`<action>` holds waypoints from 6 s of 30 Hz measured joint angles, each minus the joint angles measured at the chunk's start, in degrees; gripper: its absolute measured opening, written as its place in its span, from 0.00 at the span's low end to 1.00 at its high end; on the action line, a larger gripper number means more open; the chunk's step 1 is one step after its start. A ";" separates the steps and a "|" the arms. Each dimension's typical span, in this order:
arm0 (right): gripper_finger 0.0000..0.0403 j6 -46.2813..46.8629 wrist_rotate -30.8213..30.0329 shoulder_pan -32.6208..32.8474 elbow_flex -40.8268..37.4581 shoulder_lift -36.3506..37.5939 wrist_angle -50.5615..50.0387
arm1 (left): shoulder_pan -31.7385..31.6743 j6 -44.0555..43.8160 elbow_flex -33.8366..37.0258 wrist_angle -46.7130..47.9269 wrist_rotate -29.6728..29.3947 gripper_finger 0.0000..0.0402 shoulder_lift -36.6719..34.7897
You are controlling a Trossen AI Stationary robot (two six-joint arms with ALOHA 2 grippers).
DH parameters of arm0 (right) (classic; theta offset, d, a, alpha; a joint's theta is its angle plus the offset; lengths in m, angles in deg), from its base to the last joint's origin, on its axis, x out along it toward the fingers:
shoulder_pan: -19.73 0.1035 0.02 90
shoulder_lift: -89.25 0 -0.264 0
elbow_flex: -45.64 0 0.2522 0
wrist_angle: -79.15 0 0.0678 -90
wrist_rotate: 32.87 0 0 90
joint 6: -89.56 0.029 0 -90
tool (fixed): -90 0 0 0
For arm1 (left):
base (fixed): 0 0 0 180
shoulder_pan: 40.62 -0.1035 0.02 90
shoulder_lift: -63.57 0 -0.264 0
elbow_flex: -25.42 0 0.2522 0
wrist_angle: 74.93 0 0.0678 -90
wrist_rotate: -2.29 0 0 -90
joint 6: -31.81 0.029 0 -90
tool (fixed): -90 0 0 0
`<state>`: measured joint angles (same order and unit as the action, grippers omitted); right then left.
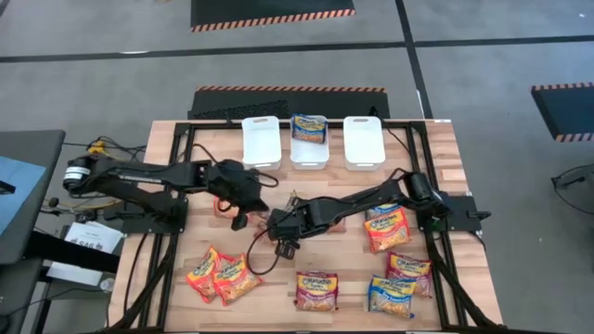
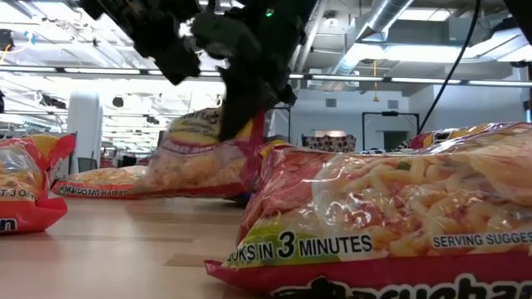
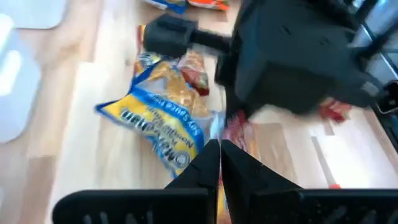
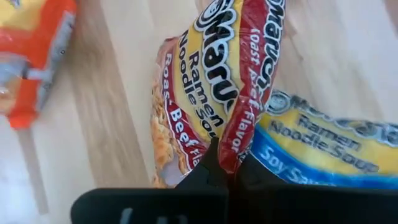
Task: Sort Maruchan noodles
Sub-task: Put the red noodle pack into the right white bin, then put the orange noodle pack into the left white bin
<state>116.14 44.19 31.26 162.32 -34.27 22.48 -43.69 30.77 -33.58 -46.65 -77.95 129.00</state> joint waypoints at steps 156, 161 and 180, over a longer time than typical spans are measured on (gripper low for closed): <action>0.51 -25.05 -24.03 -27.91 -30.50 43.64 -15.87 | 15.21 -41.31 -0.04 18.35 10.77 0.45 12.55; 0.51 -23.18 -22.56 -26.24 -30.52 43.64 -16.72 | 18.48 -44.41 -0.02 16.61 9.73 0.45 15.22; 0.51 -20.79 -21.58 -22.49 -30.56 43.60 -16.68 | 25.86 -49.71 0.00 4.54 10.06 0.45 26.02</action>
<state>95.35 22.61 8.77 131.76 9.33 5.80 -17.83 -18.94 -33.58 -42.11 -67.89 155.01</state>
